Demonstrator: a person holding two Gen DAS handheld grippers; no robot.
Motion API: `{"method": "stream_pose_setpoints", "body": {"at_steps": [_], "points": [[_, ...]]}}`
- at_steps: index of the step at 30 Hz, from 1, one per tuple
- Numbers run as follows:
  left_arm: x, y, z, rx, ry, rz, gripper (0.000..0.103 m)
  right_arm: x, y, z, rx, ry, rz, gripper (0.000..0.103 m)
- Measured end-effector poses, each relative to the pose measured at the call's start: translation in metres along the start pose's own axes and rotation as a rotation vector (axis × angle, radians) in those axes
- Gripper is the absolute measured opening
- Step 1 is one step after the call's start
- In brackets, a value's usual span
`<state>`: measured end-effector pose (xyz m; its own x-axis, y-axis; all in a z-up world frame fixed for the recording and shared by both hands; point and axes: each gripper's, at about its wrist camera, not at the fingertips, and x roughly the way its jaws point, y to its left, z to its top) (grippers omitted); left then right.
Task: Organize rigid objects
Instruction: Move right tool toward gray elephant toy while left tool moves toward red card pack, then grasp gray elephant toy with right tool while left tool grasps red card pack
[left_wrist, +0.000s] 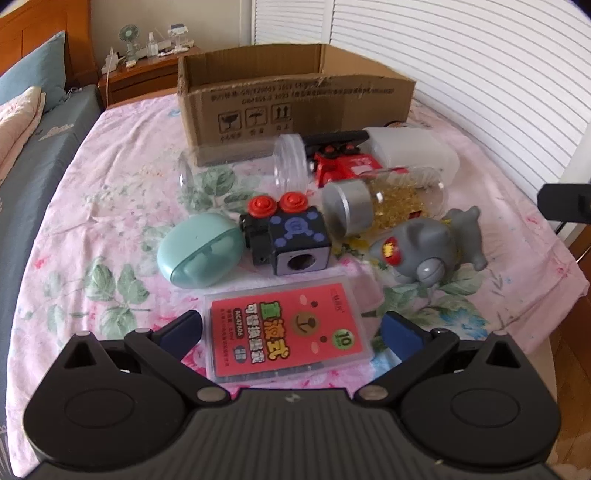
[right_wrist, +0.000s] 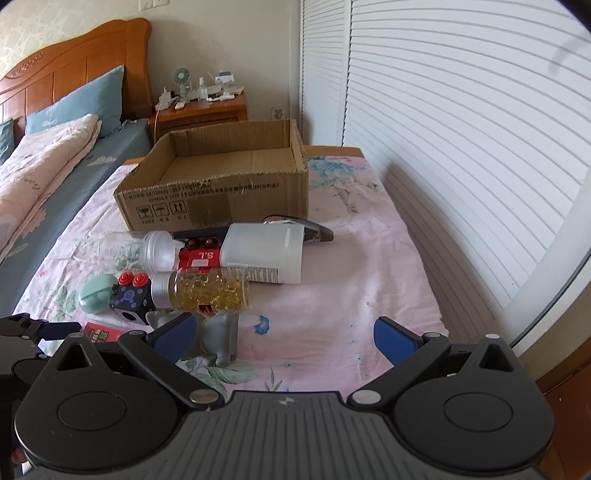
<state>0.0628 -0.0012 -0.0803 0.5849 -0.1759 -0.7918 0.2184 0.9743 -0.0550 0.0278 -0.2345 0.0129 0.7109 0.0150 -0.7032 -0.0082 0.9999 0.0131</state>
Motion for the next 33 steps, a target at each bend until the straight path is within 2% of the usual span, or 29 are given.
{"method": "stream_pose_setpoints", "body": {"at_steps": [2, 11, 16, 21, 25, 28, 30, 33], "points": [[0.0, 0.002, -0.002, 0.012, -0.015, 0.027, 0.102, 0.005, 0.0, 0.0, -0.017, 0.007, 0.005, 0.103], [-0.008, 0.029, -0.012, -0.015, -0.023, 0.055, 0.102, 0.029, 0.002, -0.008, -0.116, 0.058, 0.034, 0.103], [-0.007, 0.03, -0.009, -0.023, -0.006, 0.062, 0.103, 0.034, 0.007, -0.004, -0.108, 0.057, 0.114, 0.103], [-0.007, 0.031, -0.009, -0.029, -0.003, 0.068, 0.103, 0.039, 0.027, 0.01, -0.148, 0.023, 0.168, 0.103], [-0.008, 0.031, -0.011, -0.028, -0.014, 0.067, 0.103, 0.053, 0.047, 0.019, -0.187, 0.008, 0.178, 0.103], [-0.009, 0.031, -0.013, -0.023, -0.03, 0.065, 0.103, 0.065, 0.055, 0.02, -0.197, 0.015, 0.155, 0.103], [-0.009, 0.032, -0.014, -0.019, -0.033, 0.062, 0.103, 0.069, 0.055, 0.016, -0.193, 0.03, 0.146, 0.103], [-0.009, 0.032, -0.013, -0.014, -0.03, 0.057, 0.103, 0.065, 0.045, 0.008, -0.162, 0.052, 0.188, 0.103]]}}
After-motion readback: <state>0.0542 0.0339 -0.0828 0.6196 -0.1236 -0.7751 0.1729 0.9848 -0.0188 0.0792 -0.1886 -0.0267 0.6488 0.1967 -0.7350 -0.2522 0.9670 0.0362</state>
